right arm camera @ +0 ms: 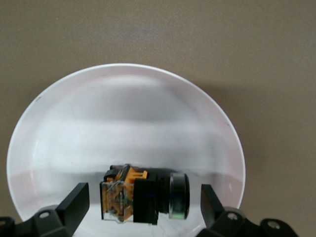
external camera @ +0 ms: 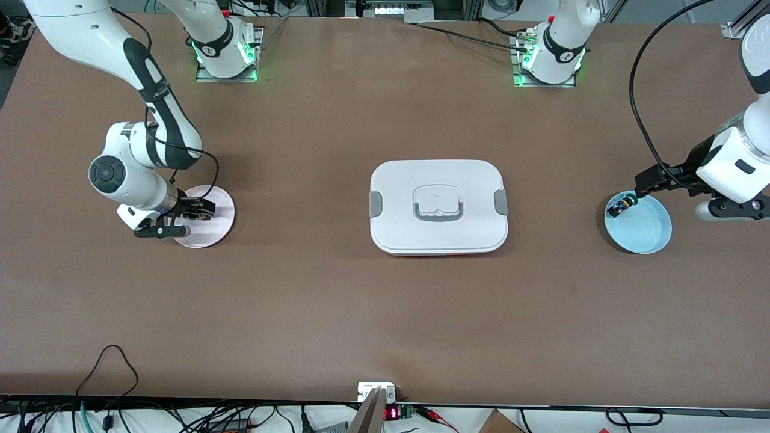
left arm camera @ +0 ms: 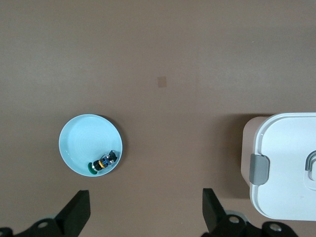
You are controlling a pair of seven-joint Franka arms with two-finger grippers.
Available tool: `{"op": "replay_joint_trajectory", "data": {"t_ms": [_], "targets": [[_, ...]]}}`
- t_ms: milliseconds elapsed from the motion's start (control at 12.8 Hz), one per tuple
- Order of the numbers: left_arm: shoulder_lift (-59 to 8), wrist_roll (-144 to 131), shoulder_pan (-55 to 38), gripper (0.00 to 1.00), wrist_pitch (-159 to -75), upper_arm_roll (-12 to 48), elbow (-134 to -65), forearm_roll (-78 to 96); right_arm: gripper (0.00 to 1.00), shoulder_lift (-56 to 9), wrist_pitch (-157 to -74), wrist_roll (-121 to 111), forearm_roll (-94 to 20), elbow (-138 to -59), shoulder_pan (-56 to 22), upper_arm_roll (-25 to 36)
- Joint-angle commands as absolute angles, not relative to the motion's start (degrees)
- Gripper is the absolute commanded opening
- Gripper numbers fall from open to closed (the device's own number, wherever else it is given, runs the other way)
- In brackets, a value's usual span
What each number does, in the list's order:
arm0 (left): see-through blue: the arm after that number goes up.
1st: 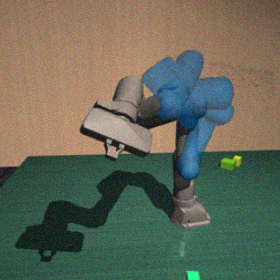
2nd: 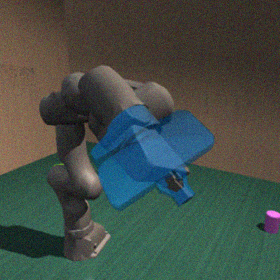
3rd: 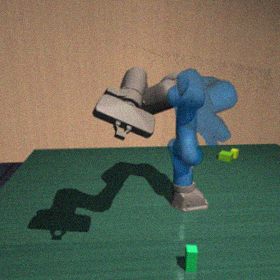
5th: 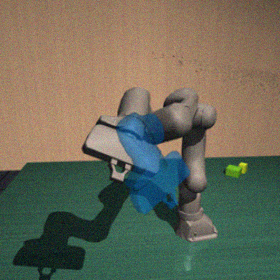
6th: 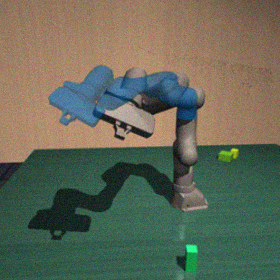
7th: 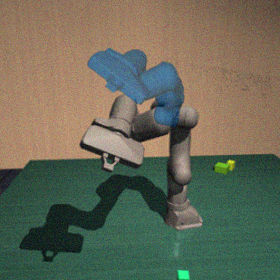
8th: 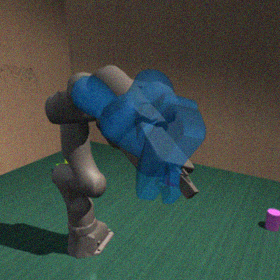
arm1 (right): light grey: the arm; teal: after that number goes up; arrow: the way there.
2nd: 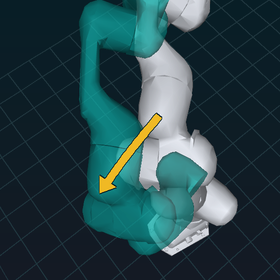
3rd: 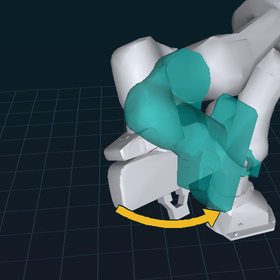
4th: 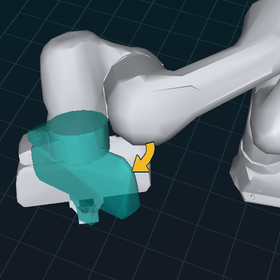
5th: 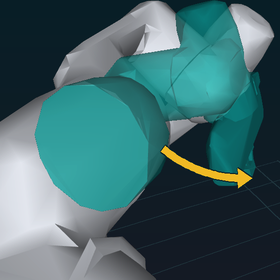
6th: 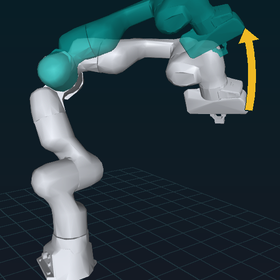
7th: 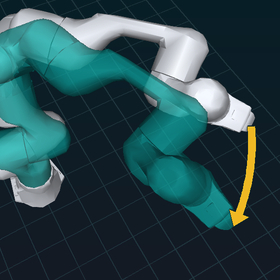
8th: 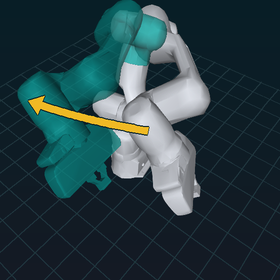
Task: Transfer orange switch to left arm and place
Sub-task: 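Close the right gripper around the orange switch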
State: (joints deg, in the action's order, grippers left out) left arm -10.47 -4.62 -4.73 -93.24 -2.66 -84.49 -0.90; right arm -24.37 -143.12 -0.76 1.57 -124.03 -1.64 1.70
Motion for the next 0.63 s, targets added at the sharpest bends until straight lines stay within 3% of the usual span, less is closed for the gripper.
{"op": "replay_joint_trajectory", "data": {"t_ms": [0, 549], "targets": [[-11.9, -4.6, -4.4, 1.0, -93.1, -2.6, -82.4, -0.2, 1.0, -24.6, -144.5, -1.4, 2.2, -124.6, -0.9, 1.5], [-12.0, -4.6, -4.4, 1.0, -93.1, -2.6, -82.4, -0.2, 1.0, -25.1, -145.1, -1.4, 2.2, -124.8, -1.1, 1.5]]}}
